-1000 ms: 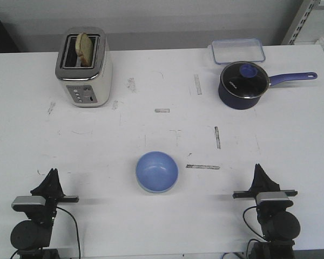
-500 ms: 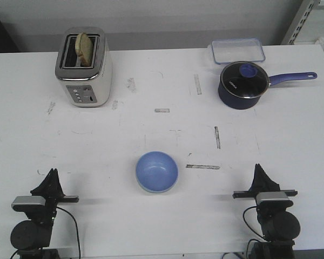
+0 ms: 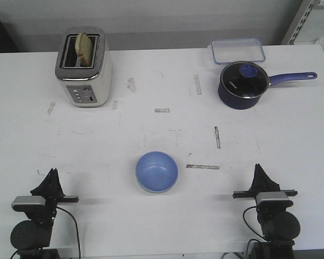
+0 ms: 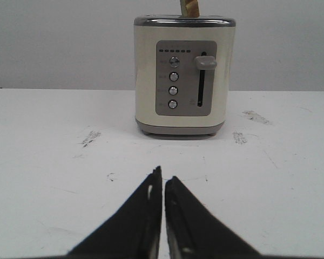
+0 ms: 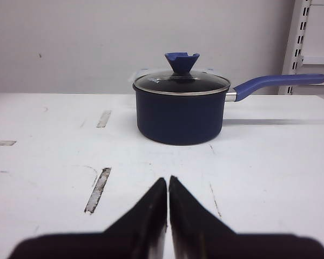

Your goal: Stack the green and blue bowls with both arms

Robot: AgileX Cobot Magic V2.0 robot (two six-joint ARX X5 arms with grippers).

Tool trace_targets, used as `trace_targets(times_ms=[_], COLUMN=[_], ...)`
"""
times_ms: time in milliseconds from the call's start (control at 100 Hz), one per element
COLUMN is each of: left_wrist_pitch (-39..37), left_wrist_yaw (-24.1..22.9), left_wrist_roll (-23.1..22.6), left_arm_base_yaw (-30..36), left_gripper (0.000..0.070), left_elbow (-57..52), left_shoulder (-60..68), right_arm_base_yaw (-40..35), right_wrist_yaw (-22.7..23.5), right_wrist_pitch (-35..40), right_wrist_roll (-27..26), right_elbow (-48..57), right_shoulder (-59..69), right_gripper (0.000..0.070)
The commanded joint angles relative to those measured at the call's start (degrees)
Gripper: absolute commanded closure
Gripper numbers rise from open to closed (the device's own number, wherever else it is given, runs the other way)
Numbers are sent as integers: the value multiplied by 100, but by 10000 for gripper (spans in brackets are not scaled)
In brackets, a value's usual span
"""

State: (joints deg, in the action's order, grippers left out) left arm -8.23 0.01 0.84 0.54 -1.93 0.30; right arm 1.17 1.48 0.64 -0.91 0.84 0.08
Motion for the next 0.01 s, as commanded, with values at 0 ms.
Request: trace_targets(times_ms=[0], left_wrist_pitch=[-83], left_wrist_yaw=[13], left_wrist_roll=[0], left_arm_base_yaw=[2], left_gripper=[698], left_elbow=[118], left_shoulder=[-7], right_arm_base_yaw=[2], right_wrist_yaw=[2], right_wrist_pitch=[-66], right_wrist_roll=[-76], right_elbow=[-11], right_shoulder=[-2], right_gripper=[700])
